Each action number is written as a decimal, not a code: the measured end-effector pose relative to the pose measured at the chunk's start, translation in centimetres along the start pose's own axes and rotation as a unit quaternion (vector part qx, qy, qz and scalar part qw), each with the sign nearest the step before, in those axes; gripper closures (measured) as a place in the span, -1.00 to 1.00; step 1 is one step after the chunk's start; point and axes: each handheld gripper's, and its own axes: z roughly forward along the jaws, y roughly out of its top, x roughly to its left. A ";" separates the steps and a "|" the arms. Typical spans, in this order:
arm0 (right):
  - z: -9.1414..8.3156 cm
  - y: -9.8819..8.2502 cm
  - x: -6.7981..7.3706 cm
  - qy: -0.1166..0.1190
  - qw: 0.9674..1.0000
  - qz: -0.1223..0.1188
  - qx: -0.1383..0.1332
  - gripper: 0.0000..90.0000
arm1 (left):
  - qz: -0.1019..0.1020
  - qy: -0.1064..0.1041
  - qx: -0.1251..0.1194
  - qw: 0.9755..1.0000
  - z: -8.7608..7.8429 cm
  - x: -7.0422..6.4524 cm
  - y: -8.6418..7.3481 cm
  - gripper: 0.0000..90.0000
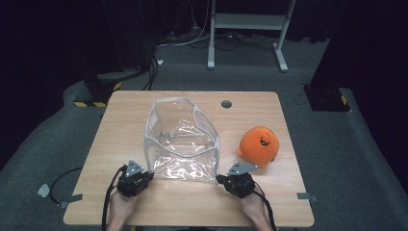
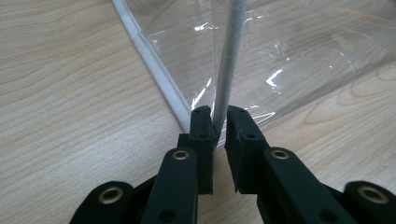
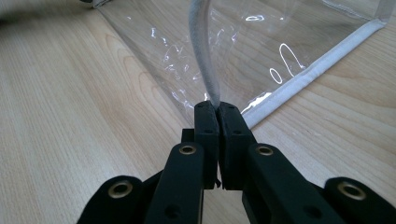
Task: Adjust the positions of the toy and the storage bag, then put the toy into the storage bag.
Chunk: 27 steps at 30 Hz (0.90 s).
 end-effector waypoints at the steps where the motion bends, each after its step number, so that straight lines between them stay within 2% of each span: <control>1: -0.1 0.0 0.0 0.000 1.000 0.000 0.001 0.94 | 0.000 -0.001 0.001 1.000 0.0 -0.1 0.0 0.78; 3: -0.3 -0.2 0.0 -0.001 1.000 -0.001 0.001 0.94 | -0.006 -0.004 -0.004 1.000 0.1 -0.4 -0.1 0.78; 4: -0.5 -0.4 -0.1 -0.002 1.000 0.000 0.000 0.94 | 0.005 -0.007 0.004 1.000 0.0 -0.5 -0.2 0.76; 6: -0.6 -0.5 -0.1 -0.003 1.000 0.000 0.000 0.94 | 0.005 -0.007 0.002 1.000 0.1 -0.7 -0.2 0.76; 10: -0.8 -0.7 -0.3 -0.006 1.000 0.004 -0.002 0.92 | -0.005 -0.013 -0.006 1.000 0.2 -0.8 -0.3 0.73; 11: -0.8 -0.7 -0.4 -0.010 1.000 0.004 -0.002 0.79 | -0.002 -0.018 0.000 1.000 0.1 -0.7 -0.3 0.63; 13: -0.8 -0.8 -0.4 -0.011 1.000 0.006 -0.002 0.75 | -0.007 -0.023 0.001 1.000 0.1 -0.7 -0.5 0.56; 14: -1.0 -0.9 -0.6 -0.013 1.000 0.011 -0.003 0.68 | -0.011 -0.020 -0.001 1.000 0.2 -0.8 -0.6 0.38; 16: -1.2 -1.1 -0.7 -0.021 1.000 0.014 -0.006 0.49 | -0.013 -0.014 0.000 1.000 0.4 -0.8 -1.0 0.21; 17: -1.2 -1.1 -0.7 -0.021 1.000 0.014 -0.006 0.49 | -0.013 -0.014 0.000 1.000 0.4 -0.8 -1.0 0.12; 18: -1.4 -1.3 -0.8 -0.027 0.999 0.018 -0.007 0.39 | -0.020 -0.013 -0.005 1.000 0.4 -0.8 -1.1 0.12; 20: -1.8 -1.6 -1.2 -0.033 0.999 0.032 -0.009 0.24 | -0.019 -0.013 -0.003 1.000 0.2 -0.5 -1.2 -0.03; 21: -1.9 -1.8 -1.4 -0.034 0.999 0.040 -0.010 0.18 | -0.034 -0.013 -0.018 0.999 0.3 -0.6 -1.2 -0.09; 22: -2.1 -2.0 -1.6 -0.037 0.998 0.045 -0.010 0.14 | -0.026 -0.013 -0.008 1.000 0.0 -0.3 -1.2 -0.14; 23: -2.4 -2.3 -1.8 -0.043 0.998 0.051 -0.012 0.11 | -0.041 -0.013 -0.021 0.999 0.0 -0.3 -1.2 -0.21; 24: -2.9 -2.8 -2.2 -0.056 0.996 0.061 -0.015 0.07 | -0.039 -0.013 -0.014 0.999 -0.2 0.0 -1.2 -0.30; 25: -2.9 -2.8 -2.2 -0.056 0.996 0.061 -0.015 0.04 | -0.048 -0.011 -0.023 0.999 -0.1 0.0 -1.1 -0.30; 27: -3.4 -3.3 -2.6 -0.065 0.995 0.074 -0.021 -0.02 | -0.045 -0.003 -0.020 0.999 -0.5 0.6 -1.1 -0.35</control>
